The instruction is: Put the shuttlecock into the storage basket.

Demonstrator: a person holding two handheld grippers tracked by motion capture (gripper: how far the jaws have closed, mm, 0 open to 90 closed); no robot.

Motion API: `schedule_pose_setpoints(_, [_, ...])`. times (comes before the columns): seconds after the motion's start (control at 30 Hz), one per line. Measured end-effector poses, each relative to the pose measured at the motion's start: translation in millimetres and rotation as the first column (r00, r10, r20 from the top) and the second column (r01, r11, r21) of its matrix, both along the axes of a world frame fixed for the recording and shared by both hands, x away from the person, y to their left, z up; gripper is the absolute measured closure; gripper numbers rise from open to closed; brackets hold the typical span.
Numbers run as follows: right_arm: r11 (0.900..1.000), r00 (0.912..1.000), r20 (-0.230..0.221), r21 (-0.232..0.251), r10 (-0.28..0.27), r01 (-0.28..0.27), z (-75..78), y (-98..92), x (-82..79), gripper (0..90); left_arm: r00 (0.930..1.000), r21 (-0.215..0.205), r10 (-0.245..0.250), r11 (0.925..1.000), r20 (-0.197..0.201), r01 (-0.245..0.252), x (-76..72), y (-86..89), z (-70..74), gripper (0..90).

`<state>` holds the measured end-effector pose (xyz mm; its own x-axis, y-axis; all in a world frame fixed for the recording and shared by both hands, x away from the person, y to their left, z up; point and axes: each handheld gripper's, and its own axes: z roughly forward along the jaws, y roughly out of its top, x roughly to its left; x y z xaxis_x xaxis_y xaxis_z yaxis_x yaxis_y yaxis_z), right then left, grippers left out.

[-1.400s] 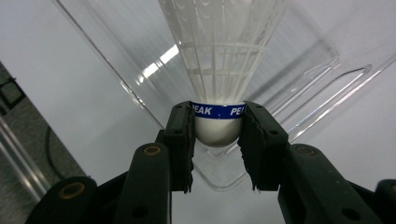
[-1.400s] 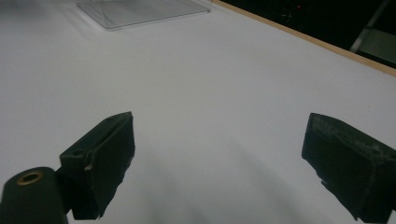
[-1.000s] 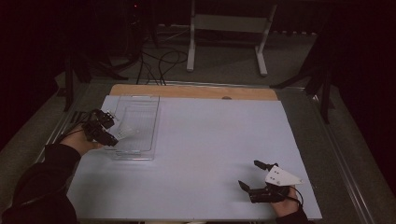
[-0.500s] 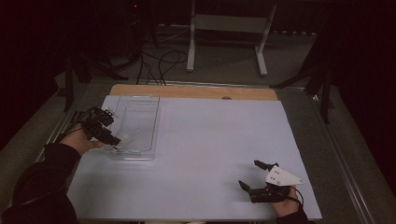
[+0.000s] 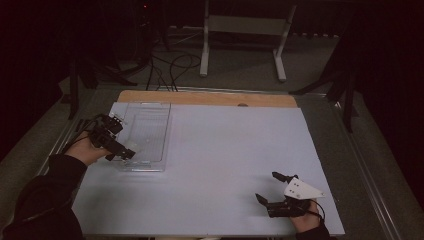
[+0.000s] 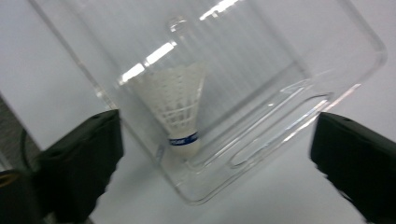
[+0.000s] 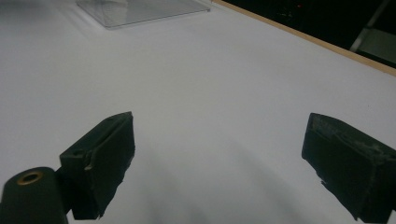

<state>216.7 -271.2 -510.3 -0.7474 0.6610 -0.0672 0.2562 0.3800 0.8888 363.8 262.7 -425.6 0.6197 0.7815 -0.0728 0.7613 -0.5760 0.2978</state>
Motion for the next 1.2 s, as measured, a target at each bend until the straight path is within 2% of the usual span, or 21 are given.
schedule_pose_setpoints(0.2, [1.0, 1.0, -0.002, 0.001, -0.002, 0.002, -0.1, -0.3, 0.1, 9.4, 0.9994, -0.005, -0.004, 1.0, 0.035, 0.004, -0.1, -6.9, 2.4, 0.0])
schedule_pose_setpoints(0.3, [1.0, 1.0, -0.003, 0.003, -0.004, 0.004, -0.1, -0.5, -0.1, 9.4, 0.9989, -0.021, -0.007, 0.9998, 0.045, 0.008, 0.5, -8.8, 2.4, 0.0])
schedule_pose_setpoints(0.4, [1.0, 1.0, -0.004, 0.004, -0.003, 0.003, -0.3, -0.6, 0.0, 9.4, 0.9971, -0.032, -0.006, 0.9995, 0.076, 0.008, 0.5, -10.7, 2.1, 0.0])
schedule_pose_setpoints(0.43, [1.0, 1.0, -0.004, 0.004, -0.002, 0.002, -0.4, -0.6, 0.1, 9.4, 0.997, -0.028, -0.011, 0.9995, 0.077, 0.013, 0.7, -11.3, 2.4, 0.0])
schedule_pose_setpoints(0.63, [1.0, 1.0, -0.006, 0.002, -0.004, 0.004, -0.9, -0.9, 0.4, 9.5, 0.9966, -0.082, -0.015, 0.9964, 0.081, 0.021, 1.6, -17.6, 5.2, 0.0])
schedule_pose_setpoints(0.77, [1.0, 1.0, -0.007, 0.004, -0.003, 0.003, -0.7, -0.9, 0.4, 9.5, 0.995, -0.096, -0.027, 0.9947, 0.096, 0.036, 0.9, -24.4, 7.3, 0.0])
schedule_pose_setpoints(1.0, [1.0, 1.0, -0.007, 0.003, -0.004, 0.004, -1.0, -1.2, 0.5, 9.4, 0.9916, -0.094, -0.055, 0.9933, 0.117, 0.066, 1.0, -38.1, 9.0, 0.0])
schedule_pose_setpoints(1.17, [1.0, 1.0, -0.006, 0.005, -0.003, 0.004, -0.7, -1.0, 0.4, 9.4, 0.9897, -0.109, -0.057, 0.9915, 0.131, 0.072, 1.4, -46.4, 12.1, 0.0])
schedule_pose_setpoints(1.2, [1.0, 1.0, -0.006, 0.005, -0.004, 0.004, -0.8, -1.1, 0.5, 9.4, 0.9881, -0.109, -0.053, 0.9917, 0.145, 0.069, 1.2, -48.2, 12.9, 0.0])
